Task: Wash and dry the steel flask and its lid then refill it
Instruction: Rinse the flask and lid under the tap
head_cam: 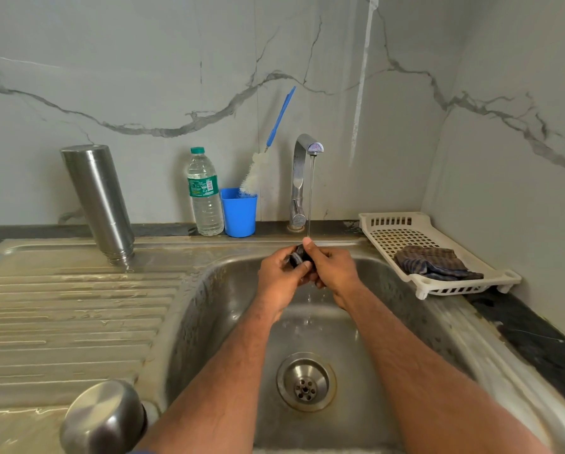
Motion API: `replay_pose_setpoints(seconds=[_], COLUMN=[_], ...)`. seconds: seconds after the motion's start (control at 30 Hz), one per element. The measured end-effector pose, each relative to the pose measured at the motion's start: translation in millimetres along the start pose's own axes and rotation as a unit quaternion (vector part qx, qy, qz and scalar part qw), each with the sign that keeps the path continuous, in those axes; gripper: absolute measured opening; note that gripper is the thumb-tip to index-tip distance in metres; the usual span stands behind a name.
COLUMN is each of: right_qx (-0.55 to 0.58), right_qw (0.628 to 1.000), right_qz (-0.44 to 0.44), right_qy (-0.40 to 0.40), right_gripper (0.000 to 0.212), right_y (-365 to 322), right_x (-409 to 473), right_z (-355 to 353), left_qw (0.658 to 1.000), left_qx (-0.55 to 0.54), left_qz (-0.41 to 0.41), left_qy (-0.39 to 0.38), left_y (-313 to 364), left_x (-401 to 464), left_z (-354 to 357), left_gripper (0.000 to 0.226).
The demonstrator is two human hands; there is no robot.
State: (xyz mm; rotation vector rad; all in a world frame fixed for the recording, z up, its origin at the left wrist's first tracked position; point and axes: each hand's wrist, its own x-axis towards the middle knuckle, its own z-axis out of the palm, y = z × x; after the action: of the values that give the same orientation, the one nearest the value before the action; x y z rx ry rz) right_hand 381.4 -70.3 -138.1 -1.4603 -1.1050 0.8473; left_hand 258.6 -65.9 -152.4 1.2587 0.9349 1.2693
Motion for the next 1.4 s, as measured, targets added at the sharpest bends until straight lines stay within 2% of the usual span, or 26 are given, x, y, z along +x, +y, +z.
replay_pose_setpoints(seconds=[0.07, 0.17, 0.27, 0.37, 0.5, 0.63, 0.8, 0.97, 1.13, 1.3, 1.4], right_qx=[0.023, 0.12, 0.142, 0.06, -0.015, 0.038, 0.112, 0.091, 0.006, 0.001, -0.022], right_qw=[0.999, 0.985, 0.975, 0.988, 0.998, 0.999, 0.984, 0.979, 0.994, 0.996, 0.998], right_qz=[0.003, 0.017, 0.027, 0.004, -0.032, 0.008, 0.097, 0.142, 0.081, 0.051, 0.037], right_qy=[-0.037, -0.123, -0.17, -0.141, -0.06, -0.013, -0.097, -0.116, -0.071, -0.072, -0.042], right_gripper=[0.038, 0.027, 0.032, 0.024, 0.039, 0.04, 0.036, 0.033, 0.024, 0.02, 0.018], right_y=[0, 3, 9, 9, 5, 4, 1, -2, 8, 5, 5], right_x=[1, 4, 7, 5, 5, 6, 0, -6, -1, -2, -4], right_z=[-2, -12, -23, -18, -2, -1, -9, -11, -14, -9, -3], left_qw=[1.0, 0.999, 0.999, 0.999, 0.998, 0.999, 0.997, 0.997, 0.993, 0.982, 0.969], left_qx=[0.012, -0.007, -0.002, 0.029, 0.042, 0.031, 0.063, 0.073, 0.114, 0.176, 0.225], left_qz=[0.009, -0.02, -0.048, -0.04, -0.03, -0.013, -0.034, -0.026, 0.007, 0.06, 0.098], left_qy=[0.016, 0.028, 0.019, 0.021, 0.036, 0.031, 0.027, 0.02, 0.027, 0.02, 0.002], left_y=[-2, 0, 2, 0, -2, -3, -6, -9, -13, -11, -10], left_x=[1, 2, 4, 5, 6, 3, -3, -2, 2, 3, 3], left_z=[0, 1, 3, 5, 1, 3, 8, 7, 4, 4, 3], left_gripper=[0.026, 0.011, 0.016, 0.018, 0.013, 0.021, 0.025, 0.034, 0.035, 0.041, 0.045])
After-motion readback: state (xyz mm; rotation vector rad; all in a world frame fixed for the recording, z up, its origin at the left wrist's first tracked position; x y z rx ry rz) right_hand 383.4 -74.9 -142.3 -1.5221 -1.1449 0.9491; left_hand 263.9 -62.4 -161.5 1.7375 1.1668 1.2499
